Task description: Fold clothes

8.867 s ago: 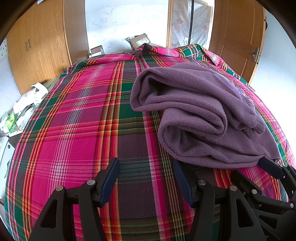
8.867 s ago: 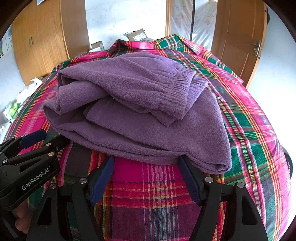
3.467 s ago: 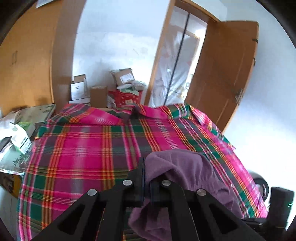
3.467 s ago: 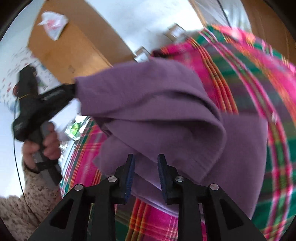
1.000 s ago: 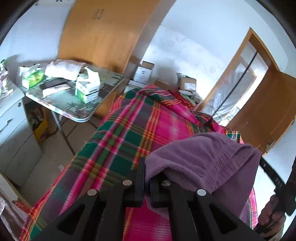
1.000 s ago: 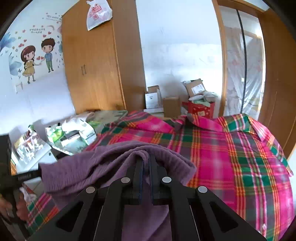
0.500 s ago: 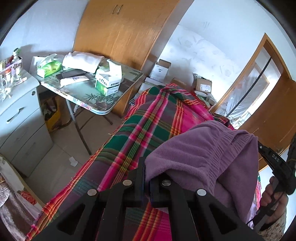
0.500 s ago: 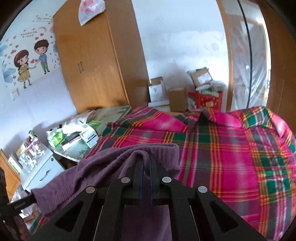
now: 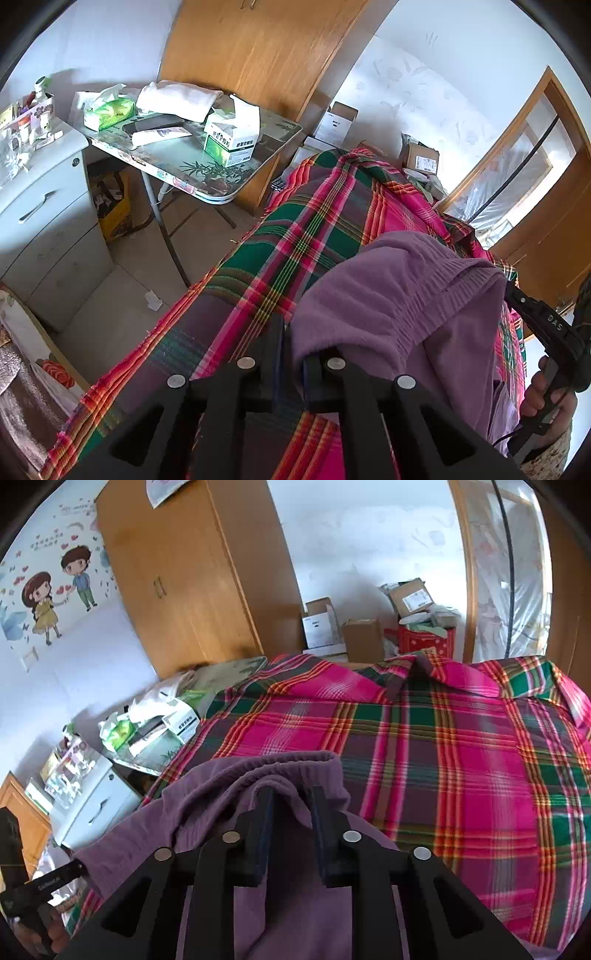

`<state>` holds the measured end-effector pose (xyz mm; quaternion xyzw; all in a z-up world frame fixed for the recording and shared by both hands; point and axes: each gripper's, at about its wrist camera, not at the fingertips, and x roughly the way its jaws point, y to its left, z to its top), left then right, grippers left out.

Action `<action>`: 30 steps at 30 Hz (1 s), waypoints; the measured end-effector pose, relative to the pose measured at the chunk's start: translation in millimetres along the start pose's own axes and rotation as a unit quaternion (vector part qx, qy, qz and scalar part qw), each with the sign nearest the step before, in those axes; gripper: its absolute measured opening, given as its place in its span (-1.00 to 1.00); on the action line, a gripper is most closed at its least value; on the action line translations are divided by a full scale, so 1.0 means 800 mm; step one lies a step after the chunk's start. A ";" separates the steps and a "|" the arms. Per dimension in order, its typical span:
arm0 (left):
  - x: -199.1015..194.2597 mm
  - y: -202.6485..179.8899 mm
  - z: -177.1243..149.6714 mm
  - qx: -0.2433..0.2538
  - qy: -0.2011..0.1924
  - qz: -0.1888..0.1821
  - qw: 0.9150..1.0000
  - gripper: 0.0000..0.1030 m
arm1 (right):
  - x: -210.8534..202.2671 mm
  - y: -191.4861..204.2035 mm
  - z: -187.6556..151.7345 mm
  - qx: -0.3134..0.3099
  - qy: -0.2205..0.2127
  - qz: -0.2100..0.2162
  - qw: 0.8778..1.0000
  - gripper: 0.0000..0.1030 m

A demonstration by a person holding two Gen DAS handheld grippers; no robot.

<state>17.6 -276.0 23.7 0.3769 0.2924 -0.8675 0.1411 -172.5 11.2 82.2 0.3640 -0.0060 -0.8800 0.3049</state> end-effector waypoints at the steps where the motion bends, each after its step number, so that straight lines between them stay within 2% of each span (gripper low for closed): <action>1: -0.003 -0.001 -0.001 0.002 -0.002 0.001 1.000 -0.86 | -0.005 -0.002 -0.002 0.001 0.000 0.002 1.000 -0.56; 6: -0.024 -0.010 -0.008 0.018 -0.021 0.011 1.000 -0.86 | -0.038 -0.015 -0.022 0.003 -0.001 0.005 1.000 -0.49; 13: -0.045 -0.036 -0.017 0.043 -0.026 -0.020 0.999 -0.84 | -0.087 -0.051 -0.067 0.017 0.007 -0.009 1.000 -0.47; 18: -0.035 -0.078 -0.031 0.084 0.007 -0.062 0.995 -0.74 | -0.123 -0.075 -0.110 0.016 0.017 -0.026 0.999 -0.45; 21: -0.019 -0.103 -0.041 0.104 0.049 -0.099 0.988 -0.48 | -0.143 -0.088 -0.140 0.010 0.030 -0.038 0.999 -0.34; 25: 0.007 -0.138 -0.056 0.133 0.102 -0.124 0.978 -0.46 | -0.166 -0.109 -0.176 0.021 0.038 -0.063 0.997 -0.15; 30: 0.030 -0.160 -0.063 0.133 0.136 -0.143 0.971 -0.40 | -0.189 -0.124 -0.217 0.018 0.048 -0.088 0.995 -0.11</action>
